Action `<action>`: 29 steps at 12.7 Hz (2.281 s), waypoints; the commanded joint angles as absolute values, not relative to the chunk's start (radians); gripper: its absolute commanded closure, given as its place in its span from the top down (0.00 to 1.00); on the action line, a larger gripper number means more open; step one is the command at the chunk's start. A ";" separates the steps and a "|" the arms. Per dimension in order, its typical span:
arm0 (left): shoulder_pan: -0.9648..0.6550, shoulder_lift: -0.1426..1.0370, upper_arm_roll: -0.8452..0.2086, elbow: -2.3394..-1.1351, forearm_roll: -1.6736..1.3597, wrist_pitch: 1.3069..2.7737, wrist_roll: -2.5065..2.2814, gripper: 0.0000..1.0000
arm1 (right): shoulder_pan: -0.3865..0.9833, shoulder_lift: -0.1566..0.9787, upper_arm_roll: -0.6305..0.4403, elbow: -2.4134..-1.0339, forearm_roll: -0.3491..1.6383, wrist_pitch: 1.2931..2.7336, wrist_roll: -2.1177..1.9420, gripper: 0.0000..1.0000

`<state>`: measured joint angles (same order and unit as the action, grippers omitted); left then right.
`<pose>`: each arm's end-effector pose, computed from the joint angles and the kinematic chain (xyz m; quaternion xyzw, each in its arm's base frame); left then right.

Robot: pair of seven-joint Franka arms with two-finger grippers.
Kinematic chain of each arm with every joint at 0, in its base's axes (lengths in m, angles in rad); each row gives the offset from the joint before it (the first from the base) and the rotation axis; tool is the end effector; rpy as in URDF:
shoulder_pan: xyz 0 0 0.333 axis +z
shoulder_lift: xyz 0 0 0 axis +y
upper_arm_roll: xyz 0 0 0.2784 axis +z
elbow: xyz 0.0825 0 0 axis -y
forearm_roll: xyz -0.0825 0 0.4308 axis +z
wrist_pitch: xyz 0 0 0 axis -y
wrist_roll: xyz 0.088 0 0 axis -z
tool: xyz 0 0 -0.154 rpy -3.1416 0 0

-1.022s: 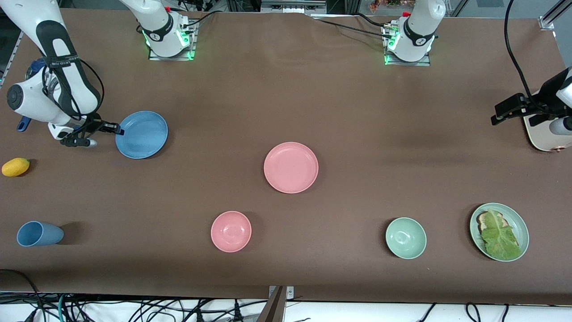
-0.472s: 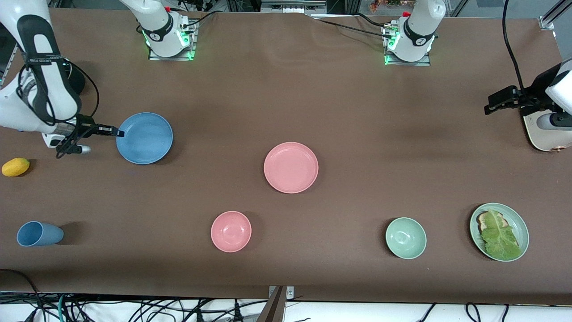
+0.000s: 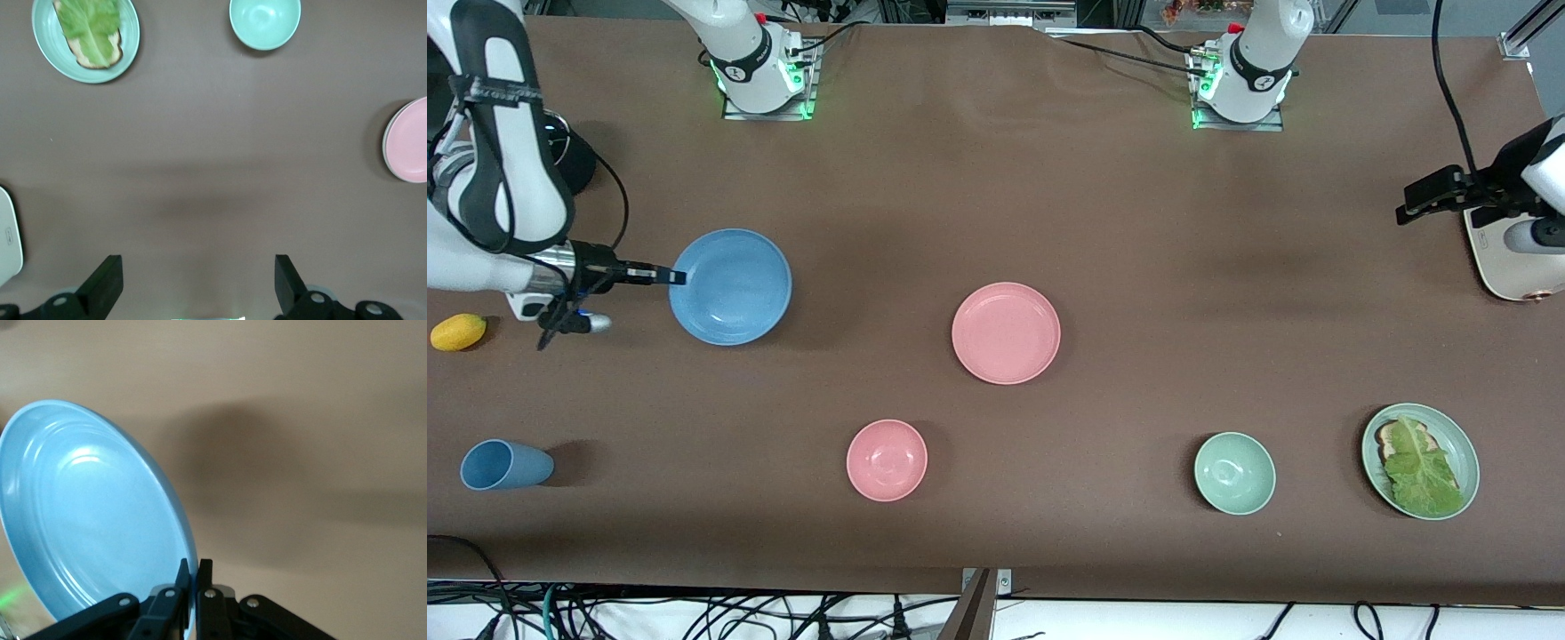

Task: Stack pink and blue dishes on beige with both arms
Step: 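Carry the blue plate with the right gripper onto the pink plate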

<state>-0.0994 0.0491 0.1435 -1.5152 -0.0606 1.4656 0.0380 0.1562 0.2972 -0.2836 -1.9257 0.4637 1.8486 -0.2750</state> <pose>0.5985 0.0151 0.5309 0.9984 0.0014 -0.0479 0.0287 0.5891 -0.0220 0.2165 -0.9705 0.0318 0.1358 0.1966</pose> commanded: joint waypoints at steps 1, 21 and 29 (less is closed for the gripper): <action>-0.109 0.055 0.141 -1.479 -0.026 1.448 0.028 1.00 | 0.166 0.291 -0.156 -1.882 0.500 1.838 -0.172 0.00; -0.109 0.090 0.141 -1.448 -0.046 1.470 0.037 1.00 | 0.657 0.650 -0.043 -1.730 0.641 2.520 0.161 0.00; -0.109 0.098 0.141 -1.439 -0.048 1.470 0.037 1.00 | 0.657 0.650 -0.058 -1.736 0.611 2.514 0.161 0.00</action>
